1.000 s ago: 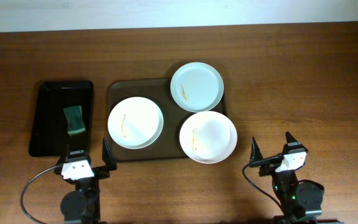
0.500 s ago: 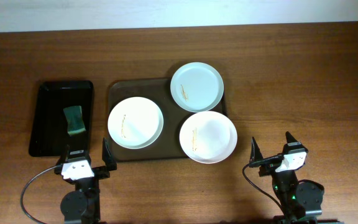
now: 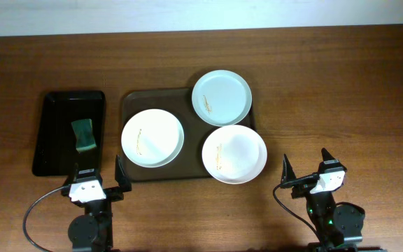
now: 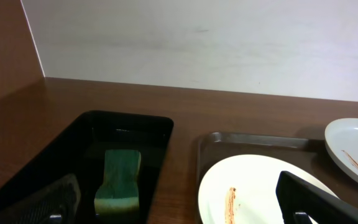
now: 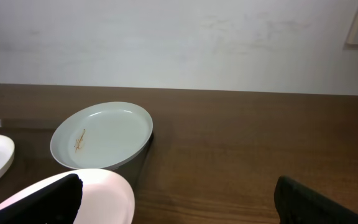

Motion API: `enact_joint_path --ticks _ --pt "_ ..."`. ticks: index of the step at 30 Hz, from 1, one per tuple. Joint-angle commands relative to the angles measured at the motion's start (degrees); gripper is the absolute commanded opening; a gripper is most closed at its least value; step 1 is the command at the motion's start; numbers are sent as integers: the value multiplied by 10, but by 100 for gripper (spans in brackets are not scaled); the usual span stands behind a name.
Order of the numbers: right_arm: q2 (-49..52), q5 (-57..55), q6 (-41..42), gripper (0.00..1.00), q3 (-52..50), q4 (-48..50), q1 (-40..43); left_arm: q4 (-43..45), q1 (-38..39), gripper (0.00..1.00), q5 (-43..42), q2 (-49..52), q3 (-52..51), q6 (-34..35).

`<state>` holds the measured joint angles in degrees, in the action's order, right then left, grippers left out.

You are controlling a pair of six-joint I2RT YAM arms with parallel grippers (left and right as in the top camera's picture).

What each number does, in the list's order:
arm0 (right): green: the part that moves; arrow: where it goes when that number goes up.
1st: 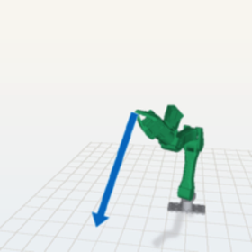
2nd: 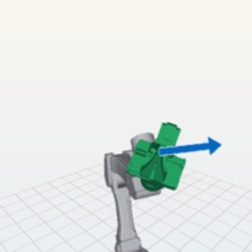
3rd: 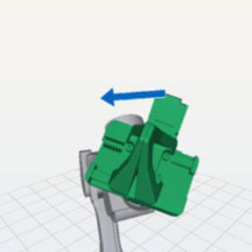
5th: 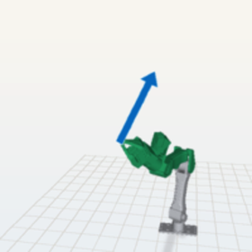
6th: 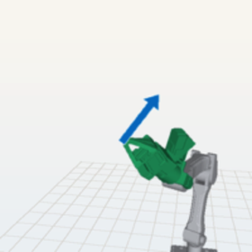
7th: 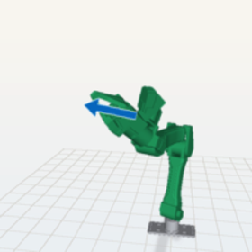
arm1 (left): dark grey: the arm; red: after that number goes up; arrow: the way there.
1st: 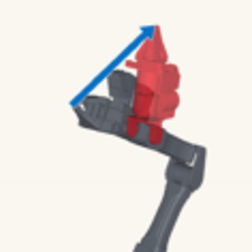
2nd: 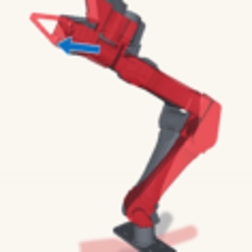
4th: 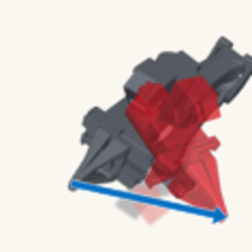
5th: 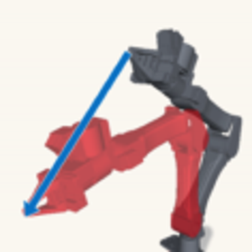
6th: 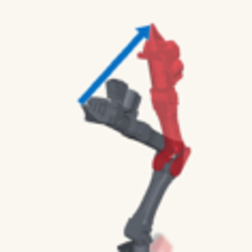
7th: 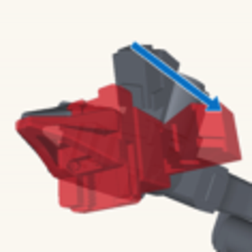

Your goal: Clean dirty plates on tray and stack at the side

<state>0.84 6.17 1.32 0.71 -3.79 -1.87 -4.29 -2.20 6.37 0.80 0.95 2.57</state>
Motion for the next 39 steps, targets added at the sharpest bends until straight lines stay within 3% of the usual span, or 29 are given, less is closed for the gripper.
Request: enact_joint_path --ticks 1,4,11,14,18,23,29,31,33,37,39 --pt "-4 11 2 98 -4 7 -4 1 3 99 -2 -4 -4 -9" --pt "-4 49 9 98 -4 66 -4 12 3 99 -52 -4 -4 -7" --pt "0 73 41 98 35 37 -4 47 3 99 -111 7 20 -7" --pt "31 74 40 98 105 -15 -4 47 3 99 -111 71 74 -7" --pt "115 87 34 98 191 -53 -4 33 3 99 -148 241 183 -7" --pt "246 87 34 98 298 -105 -4 -70 3 99 -180 449 379 -9" --pt "445 87 34 98 485 -239 -4 -294 3 99 -244 659 622 -9" --pt "504 97 34 98 528 -269 -4 -336 3 99 -292 667 625 -9" --pt "551 103 39 98 528 -259 -4 -342 3 99 -241 669 624 -9" --pt "617 131 108 98 532 -241 -17 -332 -10 99 -235 669 624 -2" --pt "638 123 161 98 545 -217 -56 -323 -56 99 -235 671 625 70"
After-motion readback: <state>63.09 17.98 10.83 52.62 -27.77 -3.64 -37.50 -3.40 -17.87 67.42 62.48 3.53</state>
